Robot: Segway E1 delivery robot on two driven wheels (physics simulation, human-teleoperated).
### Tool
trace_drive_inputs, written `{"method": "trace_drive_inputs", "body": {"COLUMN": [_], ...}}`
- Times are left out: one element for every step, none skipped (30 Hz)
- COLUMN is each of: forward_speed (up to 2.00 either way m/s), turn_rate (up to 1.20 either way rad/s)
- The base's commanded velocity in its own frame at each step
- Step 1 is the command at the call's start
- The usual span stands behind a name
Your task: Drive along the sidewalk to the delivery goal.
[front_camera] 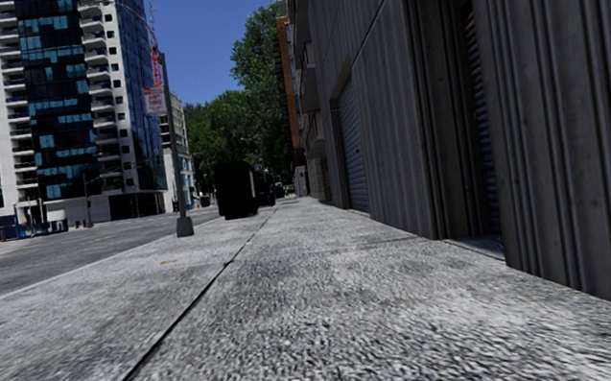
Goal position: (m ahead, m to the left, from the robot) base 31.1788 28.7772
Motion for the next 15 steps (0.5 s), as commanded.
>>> {"method": "trace_drive_inputs", "body": {"forward_speed": [2.0, 2.0, 2.0, 2.0, 2.0, 2.0, 2.0, 2.0, 2.0, 2.0, 2.0, 2.0, 2.0, 2.0, 2.0], "turn_rate": [0.0, 0.0, 0.0, 0.0, 0.0, 0.0, 0.0, 0.0, 0.0, 0.0, 0.0, 0.0, 0.0, 0.0, 0.2]}}
